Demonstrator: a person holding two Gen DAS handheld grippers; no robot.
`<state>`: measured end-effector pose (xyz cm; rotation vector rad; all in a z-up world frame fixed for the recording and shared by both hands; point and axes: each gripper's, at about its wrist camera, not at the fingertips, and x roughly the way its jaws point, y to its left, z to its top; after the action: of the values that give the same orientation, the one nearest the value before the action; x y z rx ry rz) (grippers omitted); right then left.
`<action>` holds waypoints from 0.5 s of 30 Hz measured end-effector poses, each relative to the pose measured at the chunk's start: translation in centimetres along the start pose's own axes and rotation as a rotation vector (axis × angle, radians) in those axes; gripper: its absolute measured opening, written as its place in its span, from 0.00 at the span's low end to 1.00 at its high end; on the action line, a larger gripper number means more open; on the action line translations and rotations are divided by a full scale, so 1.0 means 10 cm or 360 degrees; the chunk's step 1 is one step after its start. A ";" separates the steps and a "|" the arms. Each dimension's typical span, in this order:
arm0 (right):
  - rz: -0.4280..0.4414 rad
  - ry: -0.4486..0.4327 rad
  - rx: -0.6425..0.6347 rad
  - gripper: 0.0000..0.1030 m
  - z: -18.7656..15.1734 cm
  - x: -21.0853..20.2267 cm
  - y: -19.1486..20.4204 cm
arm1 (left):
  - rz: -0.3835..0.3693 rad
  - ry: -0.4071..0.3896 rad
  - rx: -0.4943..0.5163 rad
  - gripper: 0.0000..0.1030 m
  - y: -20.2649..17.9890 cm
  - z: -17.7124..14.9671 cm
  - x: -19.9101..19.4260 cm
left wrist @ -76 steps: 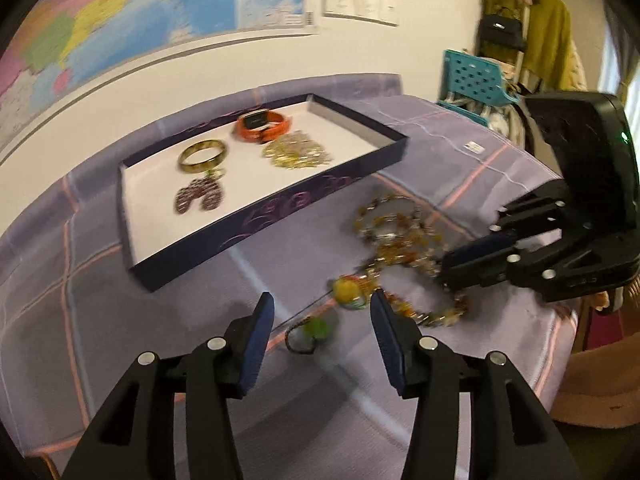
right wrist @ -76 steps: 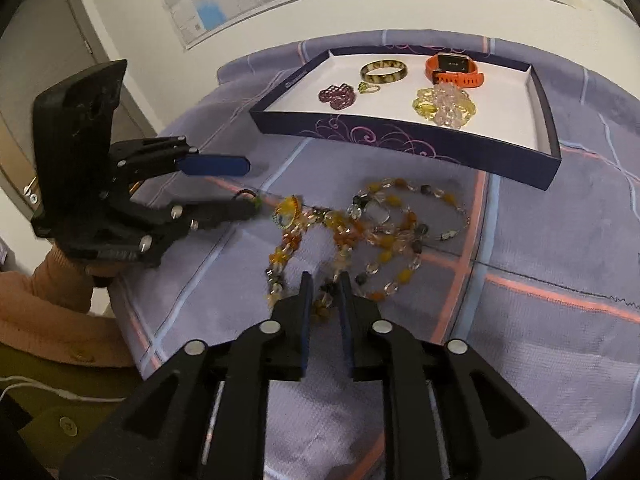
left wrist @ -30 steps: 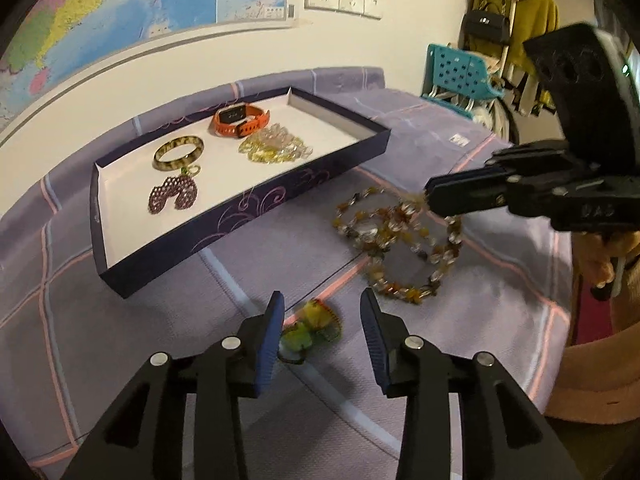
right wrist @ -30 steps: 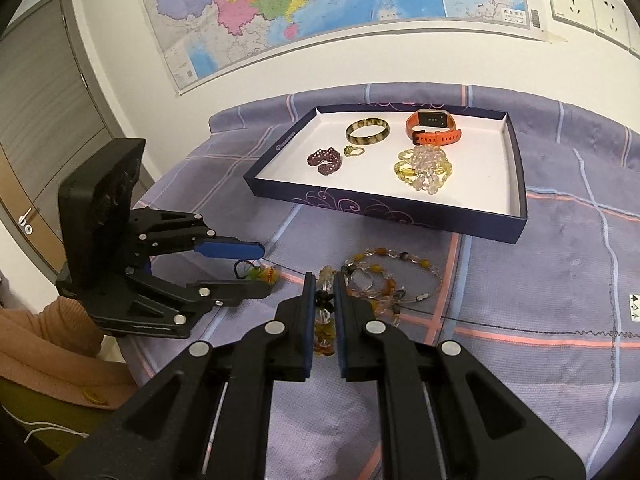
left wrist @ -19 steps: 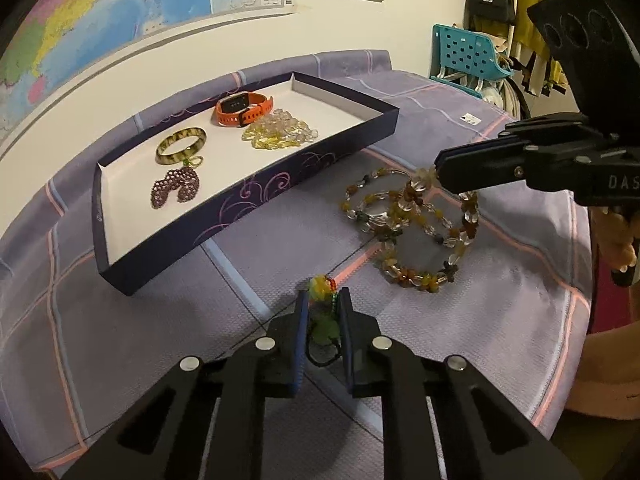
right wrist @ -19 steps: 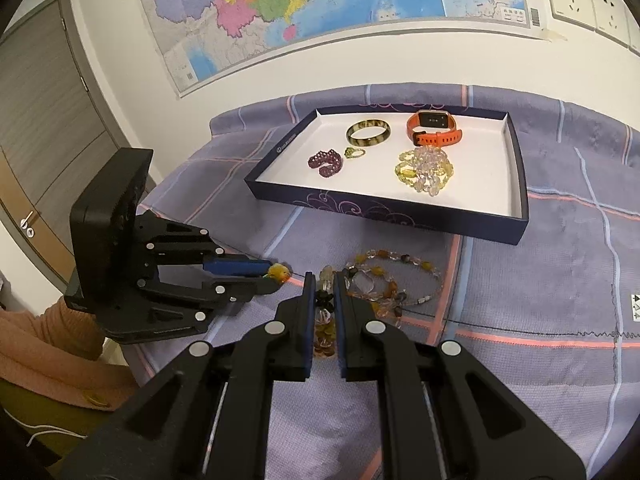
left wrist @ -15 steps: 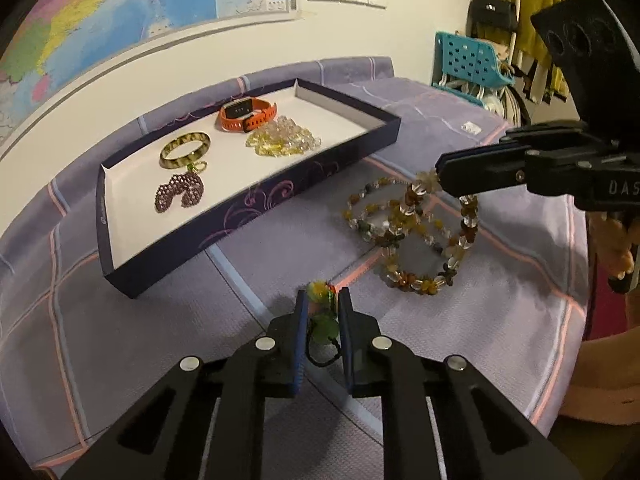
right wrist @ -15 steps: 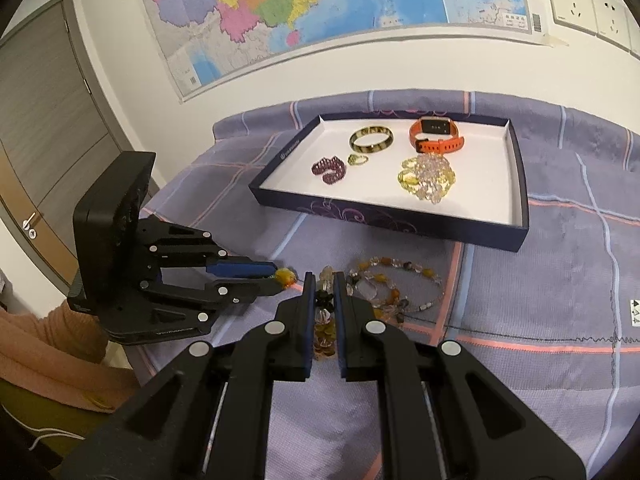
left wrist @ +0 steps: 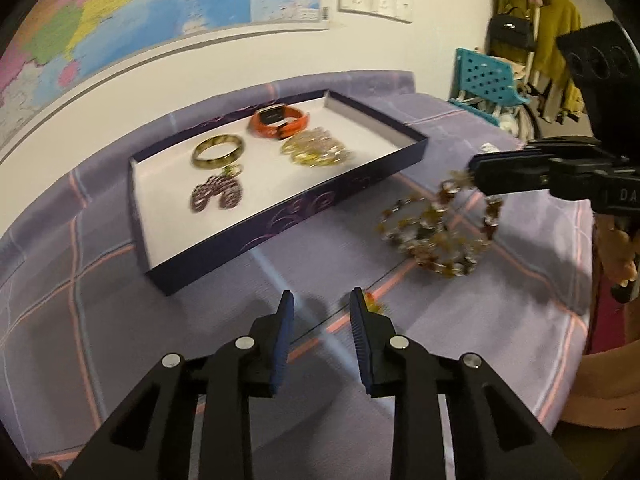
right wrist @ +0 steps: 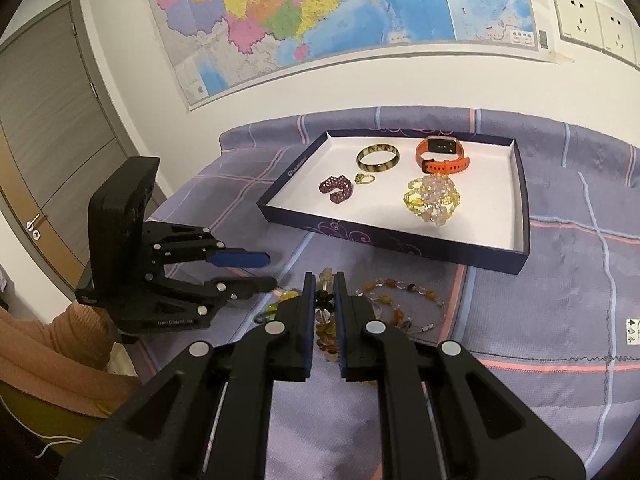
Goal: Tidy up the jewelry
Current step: 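Lift the amber necklace with the right gripper while the left grasps the green pendant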
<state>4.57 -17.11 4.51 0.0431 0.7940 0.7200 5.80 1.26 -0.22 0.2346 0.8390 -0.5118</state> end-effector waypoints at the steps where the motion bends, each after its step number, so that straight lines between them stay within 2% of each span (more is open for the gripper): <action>1: 0.0000 0.0002 0.0005 0.09 -0.01 0.00 -0.01 | -0.0009 -0.0004 -0.0004 0.25 0.01 -0.01 -0.01; 8: -0.0005 0.0005 0.0015 0.09 -0.03 0.03 -0.01 | -0.0108 -0.0030 0.0121 0.31 -0.21 0.01 -0.01; 15: -0.0011 0.0008 0.0020 0.09 -0.05 0.02 -0.01 | -0.0145 0.0097 0.0075 0.29 -0.21 0.07 0.24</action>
<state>4.37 -17.22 3.99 0.0496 0.8033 0.7092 6.49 -1.64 -1.54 0.2569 0.9004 -0.6125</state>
